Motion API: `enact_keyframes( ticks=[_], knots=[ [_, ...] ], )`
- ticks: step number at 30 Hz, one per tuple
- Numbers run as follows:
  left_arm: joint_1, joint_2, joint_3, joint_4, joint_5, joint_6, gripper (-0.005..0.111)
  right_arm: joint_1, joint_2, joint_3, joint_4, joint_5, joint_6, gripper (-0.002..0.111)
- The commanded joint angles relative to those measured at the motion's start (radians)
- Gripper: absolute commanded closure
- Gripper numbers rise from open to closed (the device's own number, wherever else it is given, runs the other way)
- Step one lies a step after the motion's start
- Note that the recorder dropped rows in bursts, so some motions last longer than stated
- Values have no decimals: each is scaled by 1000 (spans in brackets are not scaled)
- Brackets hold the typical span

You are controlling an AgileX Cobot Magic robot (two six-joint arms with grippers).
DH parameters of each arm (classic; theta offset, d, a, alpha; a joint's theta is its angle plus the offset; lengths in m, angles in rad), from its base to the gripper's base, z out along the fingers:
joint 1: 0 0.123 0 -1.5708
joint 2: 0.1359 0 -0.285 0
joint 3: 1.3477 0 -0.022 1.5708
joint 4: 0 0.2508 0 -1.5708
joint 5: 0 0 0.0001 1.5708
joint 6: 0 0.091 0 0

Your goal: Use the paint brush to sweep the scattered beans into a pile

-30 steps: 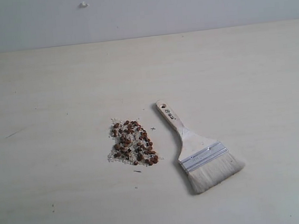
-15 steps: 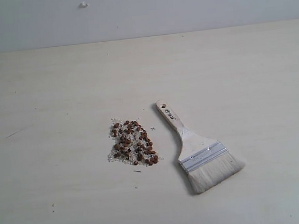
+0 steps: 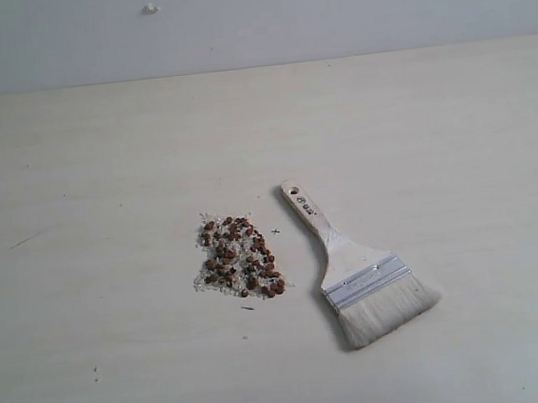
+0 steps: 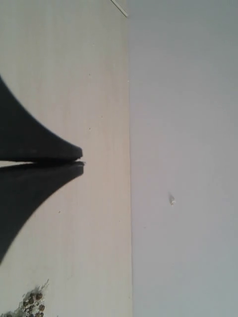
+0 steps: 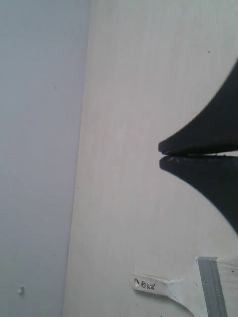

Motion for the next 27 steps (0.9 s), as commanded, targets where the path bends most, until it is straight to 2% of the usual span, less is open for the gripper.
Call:
enact_keyframes(
  ticks=[1, 27],
  knots=[
    [-1, -5, 0, -9, -2, -7, 107, -5, -6, 5, -8, -19, -9, 108],
    [-1, -5, 0, -9, -2, -7, 107, -5, -6, 5, 8, -20, -8, 108]
  ],
)
